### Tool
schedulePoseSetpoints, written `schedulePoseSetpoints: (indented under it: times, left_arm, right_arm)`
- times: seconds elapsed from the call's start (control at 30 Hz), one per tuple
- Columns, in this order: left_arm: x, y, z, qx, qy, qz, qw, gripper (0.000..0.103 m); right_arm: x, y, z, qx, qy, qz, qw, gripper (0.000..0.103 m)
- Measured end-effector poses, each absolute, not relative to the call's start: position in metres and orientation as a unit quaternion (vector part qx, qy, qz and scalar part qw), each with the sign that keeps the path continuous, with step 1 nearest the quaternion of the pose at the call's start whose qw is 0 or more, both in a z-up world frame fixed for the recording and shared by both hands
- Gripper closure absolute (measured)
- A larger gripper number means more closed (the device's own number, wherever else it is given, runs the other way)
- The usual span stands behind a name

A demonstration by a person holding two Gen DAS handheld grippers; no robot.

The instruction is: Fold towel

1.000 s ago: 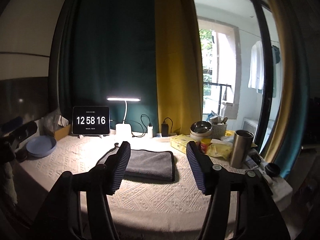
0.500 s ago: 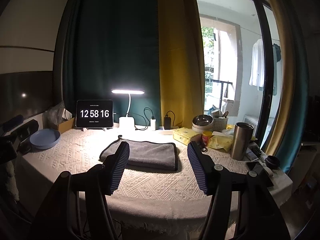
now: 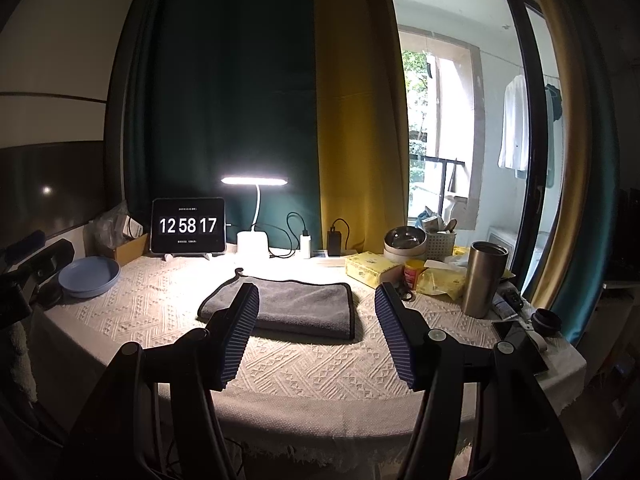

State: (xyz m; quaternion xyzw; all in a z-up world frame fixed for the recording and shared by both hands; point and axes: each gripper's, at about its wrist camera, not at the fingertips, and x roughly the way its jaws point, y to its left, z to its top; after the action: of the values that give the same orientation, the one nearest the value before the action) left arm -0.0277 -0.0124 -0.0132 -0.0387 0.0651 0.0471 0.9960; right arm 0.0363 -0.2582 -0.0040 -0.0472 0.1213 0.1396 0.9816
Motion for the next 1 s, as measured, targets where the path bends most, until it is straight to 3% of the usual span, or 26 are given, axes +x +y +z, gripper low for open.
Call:
schedulePoseSetpoints:
  times: [1.0]
  left_arm:
    - [-0.0267, -0.0136, -0.0125, -0.036, 0.069, 0.044, 0.996, 0.003]
  right_arm:
    - [0.0400, -0.2595, -0.0056, -0.045, 0.127, 0.138, 0.981, 0.039]
